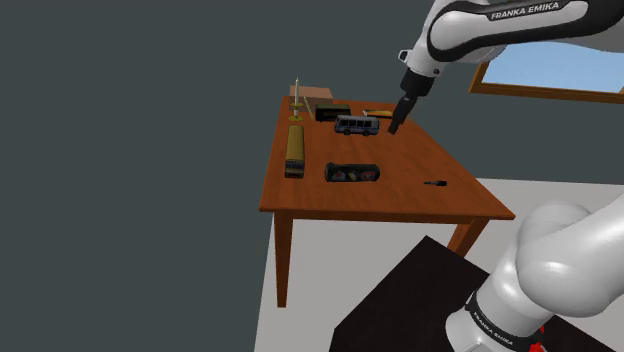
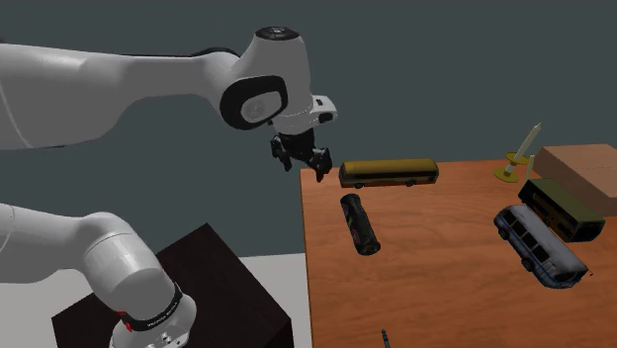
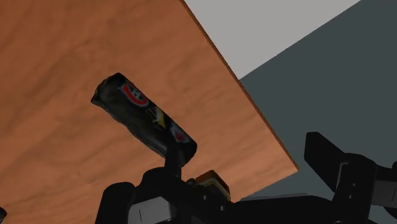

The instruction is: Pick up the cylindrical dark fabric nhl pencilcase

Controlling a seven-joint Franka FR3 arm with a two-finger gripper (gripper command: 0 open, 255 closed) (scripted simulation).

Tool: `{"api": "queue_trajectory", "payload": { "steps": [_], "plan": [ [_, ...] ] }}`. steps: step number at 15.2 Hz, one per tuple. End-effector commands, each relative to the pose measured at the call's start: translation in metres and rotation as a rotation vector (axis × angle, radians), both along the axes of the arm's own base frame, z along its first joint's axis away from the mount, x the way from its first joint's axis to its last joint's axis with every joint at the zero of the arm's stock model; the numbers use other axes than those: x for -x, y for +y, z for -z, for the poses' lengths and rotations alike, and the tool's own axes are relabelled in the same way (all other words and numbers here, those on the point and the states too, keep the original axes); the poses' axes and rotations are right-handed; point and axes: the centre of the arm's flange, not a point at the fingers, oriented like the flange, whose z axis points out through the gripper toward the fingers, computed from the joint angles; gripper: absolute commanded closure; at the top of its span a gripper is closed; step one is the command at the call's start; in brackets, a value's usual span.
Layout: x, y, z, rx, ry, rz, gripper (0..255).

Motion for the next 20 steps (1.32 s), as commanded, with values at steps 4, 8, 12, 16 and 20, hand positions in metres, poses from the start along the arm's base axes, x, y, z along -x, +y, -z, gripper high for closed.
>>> {"api": "queue_trajectory", "payload": {
  "steps": [4, 8, 12, 16, 20],
  "plan": [
    [-0.044, -0.035, 0.045, 0.001, 0.027, -0.154, 0],
    [-0.081, -0.055, 0.082, 0.001, 0.049, -0.274, 0],
    [-0.119, -0.070, 0.120, 0.000, 0.071, -0.395, 0],
    [-0.158, -0.081, 0.159, -0.001, 0.092, -0.515, 0],
    [-0.197, -0.087, 0.199, -0.001, 0.114, -0.635, 0]
  ]
}}
